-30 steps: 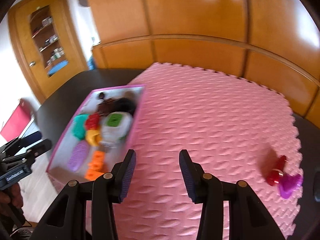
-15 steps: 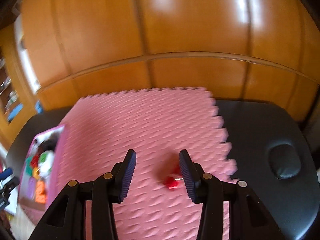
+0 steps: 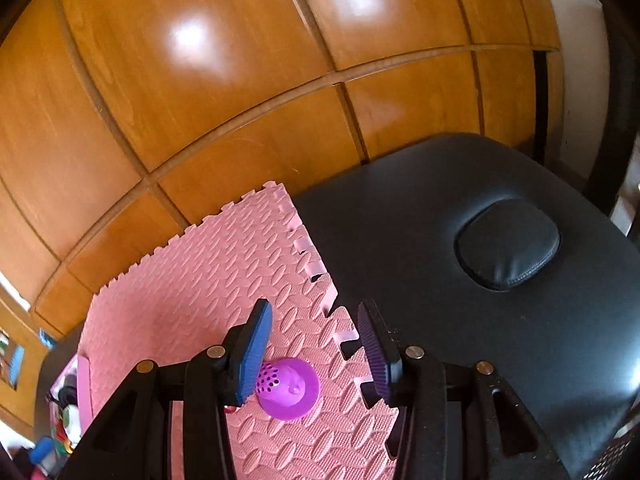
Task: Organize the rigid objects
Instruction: 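Grasp the red lipstick with left tool while right tool reaches the purple ball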
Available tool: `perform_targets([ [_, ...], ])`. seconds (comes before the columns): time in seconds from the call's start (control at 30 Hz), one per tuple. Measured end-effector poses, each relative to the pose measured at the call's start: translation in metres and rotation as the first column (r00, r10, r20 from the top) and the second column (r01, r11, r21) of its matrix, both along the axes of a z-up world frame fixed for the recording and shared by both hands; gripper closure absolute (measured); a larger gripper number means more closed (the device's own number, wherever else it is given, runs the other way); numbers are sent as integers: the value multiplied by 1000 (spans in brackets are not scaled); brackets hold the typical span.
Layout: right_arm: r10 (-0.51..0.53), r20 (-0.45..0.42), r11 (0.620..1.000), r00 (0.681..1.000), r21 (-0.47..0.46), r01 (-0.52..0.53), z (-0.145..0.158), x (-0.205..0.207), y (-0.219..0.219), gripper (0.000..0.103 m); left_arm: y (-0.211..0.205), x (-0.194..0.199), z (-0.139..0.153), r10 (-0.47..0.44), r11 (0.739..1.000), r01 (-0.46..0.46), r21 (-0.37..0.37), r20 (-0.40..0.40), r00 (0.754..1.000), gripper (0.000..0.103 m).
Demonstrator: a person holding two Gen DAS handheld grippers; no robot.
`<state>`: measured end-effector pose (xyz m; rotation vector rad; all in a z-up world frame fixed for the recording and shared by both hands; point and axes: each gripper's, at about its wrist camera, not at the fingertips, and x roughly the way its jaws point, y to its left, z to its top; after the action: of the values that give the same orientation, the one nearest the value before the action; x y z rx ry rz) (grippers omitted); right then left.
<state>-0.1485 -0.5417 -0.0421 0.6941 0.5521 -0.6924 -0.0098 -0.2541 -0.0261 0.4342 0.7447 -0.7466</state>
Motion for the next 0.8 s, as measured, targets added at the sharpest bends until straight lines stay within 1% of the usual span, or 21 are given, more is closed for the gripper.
perform_targets([
  [0.1,-9,8,1000,1000,27,9,-1,0,-3,58,-27,-7,-6,-60,998,60,7,-23,998,42],
  [0.17,-13,12,999,1000,40,13,-2,-1,-4,58,-43,-12,-8,-95,995,95,-1,-35,995,42],
  [0.27,-7,14,999,1000,52,7,-2,-1,-4,58,-69,-14,-15,-128,992,127,-11,-71,989,44],
  [0.3,-3,15,998,1000,56,3,-2,-1,-3,58,-75,-11,-18,-132,991,131,-11,-84,988,46],
  [0.33,-1,14,998,1000,56,0,-1,-1,-3,58,-83,-10,-20,-135,991,135,-10,-95,986,51],
  [0.37,3,13,998,1000,58,-4,-2,0,-2,58,-90,-9,-22,-140,990,140,-9,-106,984,53],
  [0.53,12,15,997,1000,70,-13,-3,2,-2,58,-124,-5,-29,-168,986,168,-16,-127,977,53],
  [0.7,15,16,996,1000,88,-16,-5,3,-4,58,-154,9,-43,-163,986,164,-11,-181,970,54],
  [0.77,17,13,996,1000,91,-18,-6,4,-5,58,-164,15,-48,-163,986,164,-13,-203,966,58],
  [0.8,19,10,996,1000,93,-20,-6,4,-5,58,-169,16,-49,-166,986,167,-9,-200,966,58],
])
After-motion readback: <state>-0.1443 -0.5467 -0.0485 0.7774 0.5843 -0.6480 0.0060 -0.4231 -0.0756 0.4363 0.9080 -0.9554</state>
